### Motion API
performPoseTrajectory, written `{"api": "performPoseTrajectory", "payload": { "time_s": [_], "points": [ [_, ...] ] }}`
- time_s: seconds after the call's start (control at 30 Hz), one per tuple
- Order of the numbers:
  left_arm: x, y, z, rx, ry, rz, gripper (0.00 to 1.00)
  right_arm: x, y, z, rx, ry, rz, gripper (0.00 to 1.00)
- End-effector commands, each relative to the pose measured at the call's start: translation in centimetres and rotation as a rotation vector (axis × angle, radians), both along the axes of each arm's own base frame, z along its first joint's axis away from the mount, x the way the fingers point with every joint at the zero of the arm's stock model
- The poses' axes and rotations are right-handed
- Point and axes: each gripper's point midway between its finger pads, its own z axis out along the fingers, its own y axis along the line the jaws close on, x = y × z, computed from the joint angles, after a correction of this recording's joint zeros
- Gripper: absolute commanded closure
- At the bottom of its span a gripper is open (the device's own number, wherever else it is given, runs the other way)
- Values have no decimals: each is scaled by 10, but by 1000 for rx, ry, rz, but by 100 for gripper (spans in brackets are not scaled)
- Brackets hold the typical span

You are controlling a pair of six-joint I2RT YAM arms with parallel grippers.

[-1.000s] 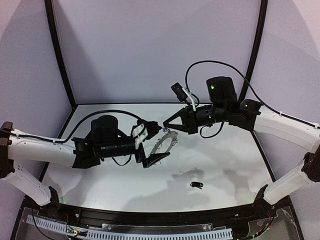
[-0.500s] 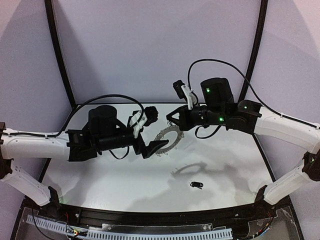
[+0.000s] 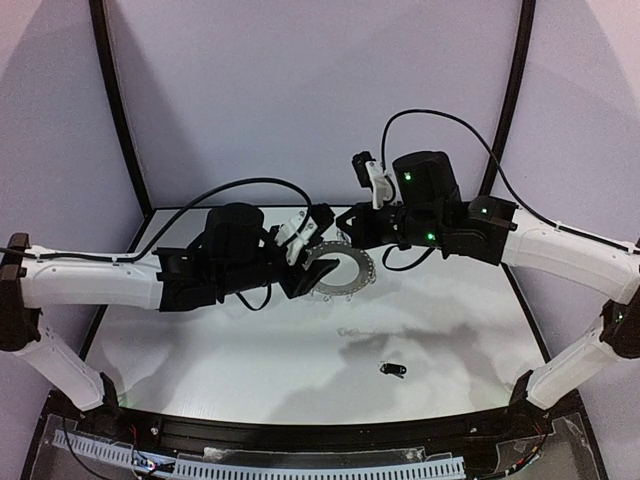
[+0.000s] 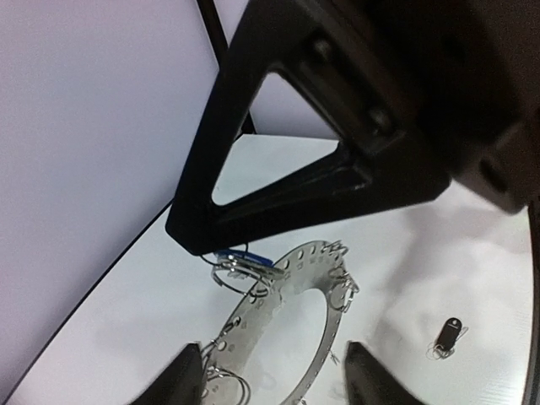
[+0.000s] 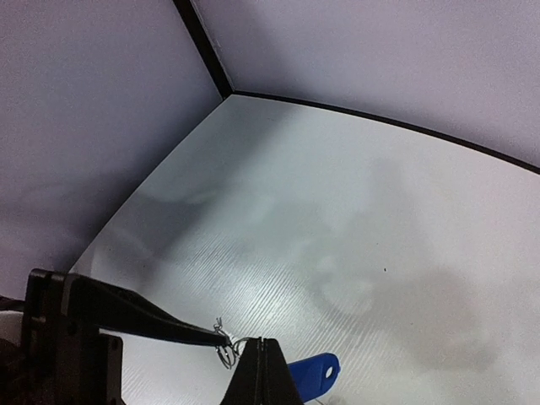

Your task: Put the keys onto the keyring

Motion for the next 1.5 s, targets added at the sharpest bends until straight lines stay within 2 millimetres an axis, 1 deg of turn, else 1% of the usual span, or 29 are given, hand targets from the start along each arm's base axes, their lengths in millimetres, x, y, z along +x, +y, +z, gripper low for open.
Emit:
{"api": "performPoseTrajectory", "payload": {
  "time_s": [0.0,0.1,0.17,0.2,0.33,0.6,0.67,0.83,1.03,1.07,1.1,1.17,1.33,1.47],
  "points": [
    [7,-2,8,-26,-2,42,48,2,12,20,72,-17,-20,100],
    [9,-5,12,-50,-12,46,52,1,14,18,78,-1,-21,100],
    [10,-6,16,-69,-21,48,56,1,15,18,86,2,-22,100],
    [10,-8,17,-77,-24,45,61,1,16,18,94,5,-21,100],
    [12,-12,17,-81,-28,39,69,2,16,22,118,5,-29,100],
    [18,-12,21,-107,-56,67,72,-4,22,27,149,9,10,100],
    [21,-10,22,-108,-69,87,75,-7,24,27,151,11,22,100],
    [22,-10,25,-116,-87,96,76,-11,27,23,142,26,46,100],
    [23,-8,24,-104,-97,101,83,-14,27,24,141,19,59,100],
    [23,-9,24,-104,-98,99,85,-14,27,23,141,19,63,100],
    [22,-9,25,-103,-103,95,94,-15,28,23,139,20,72,100],
    [22,-8,25,-100,-106,92,98,-15,27,21,129,17,72,100],
    [12,-6,21,-80,-127,47,99,-17,18,24,103,-10,64,100],
    [2,-3,17,-71,-147,-2,99,-21,20,26,80,-32,105,100]
  ]
}}
